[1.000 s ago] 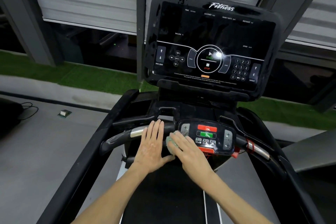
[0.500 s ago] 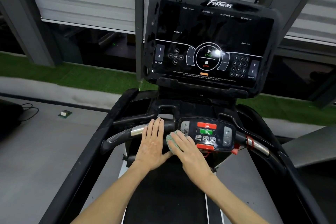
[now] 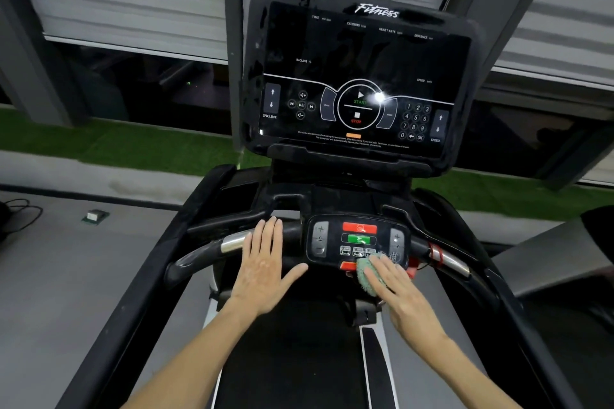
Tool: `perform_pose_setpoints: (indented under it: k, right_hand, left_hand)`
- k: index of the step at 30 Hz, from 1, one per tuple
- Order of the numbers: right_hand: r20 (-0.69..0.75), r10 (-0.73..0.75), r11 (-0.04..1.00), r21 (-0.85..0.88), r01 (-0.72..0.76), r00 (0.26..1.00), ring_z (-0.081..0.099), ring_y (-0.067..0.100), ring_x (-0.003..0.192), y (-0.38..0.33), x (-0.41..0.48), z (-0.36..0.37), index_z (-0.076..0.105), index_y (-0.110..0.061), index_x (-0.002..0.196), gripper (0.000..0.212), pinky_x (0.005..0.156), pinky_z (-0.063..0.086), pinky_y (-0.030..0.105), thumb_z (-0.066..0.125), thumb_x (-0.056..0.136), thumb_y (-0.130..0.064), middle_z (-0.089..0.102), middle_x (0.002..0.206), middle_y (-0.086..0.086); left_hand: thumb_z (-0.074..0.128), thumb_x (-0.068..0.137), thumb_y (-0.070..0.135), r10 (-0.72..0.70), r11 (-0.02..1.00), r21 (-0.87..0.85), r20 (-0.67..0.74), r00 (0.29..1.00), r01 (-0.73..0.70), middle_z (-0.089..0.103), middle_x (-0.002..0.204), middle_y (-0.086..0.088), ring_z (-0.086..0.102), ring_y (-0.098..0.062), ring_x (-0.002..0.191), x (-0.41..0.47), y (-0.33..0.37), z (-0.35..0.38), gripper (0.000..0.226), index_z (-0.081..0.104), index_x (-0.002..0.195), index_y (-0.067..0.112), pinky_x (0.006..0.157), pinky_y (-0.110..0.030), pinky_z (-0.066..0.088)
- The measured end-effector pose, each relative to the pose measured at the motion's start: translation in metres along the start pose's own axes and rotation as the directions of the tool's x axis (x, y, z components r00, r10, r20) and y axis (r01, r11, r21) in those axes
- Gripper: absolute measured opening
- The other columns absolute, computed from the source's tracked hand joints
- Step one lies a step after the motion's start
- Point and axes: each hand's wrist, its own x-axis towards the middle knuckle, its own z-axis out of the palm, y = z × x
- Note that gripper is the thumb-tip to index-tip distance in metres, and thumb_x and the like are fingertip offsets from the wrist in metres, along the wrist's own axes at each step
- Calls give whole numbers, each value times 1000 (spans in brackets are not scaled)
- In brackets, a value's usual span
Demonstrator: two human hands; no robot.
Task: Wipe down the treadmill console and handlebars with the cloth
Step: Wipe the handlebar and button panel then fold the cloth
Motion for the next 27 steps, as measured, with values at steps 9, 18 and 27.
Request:
perform_pose_setpoints:
  k: [9, 18, 27]
  right_hand:
    - [-66, -229, 972, 44, 232, 971, 31, 24, 141, -85, 75, 17, 43, -13, 143, 80, 114, 25, 42, 68, 70, 8, 39, 150, 8]
    - [-33, -94, 994, 47, 95, 995, 27, 20, 144, 20, 5, 1, 34, -19, 148, 97, 120, 16, 37, 51, 63, 24, 37, 151, 9]
    - [-46, -35, 998, 46, 37, 998, 24, 26, 145, 6, 11, 6, 37, -11, 145, 87, 119, 18, 41, 41, 66, 25, 38, 150, 14]
  left_hand:
    - [-8, 99, 54, 39, 995, -89, 12, 999, -38, 12, 163, -11, 10, -26, 152, -2, -8, -7, 76, 9, 155, 6, 122, -45, 14]
    - [4, 87, 76, -11, 991, -136, 49, 999, 18, -3, 165, -8, -13, -20, 151, -3, 3, -12, 93, -9, 155, 13, 120, -34, -10]
    - [4, 85, 82, -17, 992, -121, 19, 1000, 19, 6, 165, -11, -3, -24, 153, -2, 5, -12, 102, 2, 156, 9, 122, -39, -2]
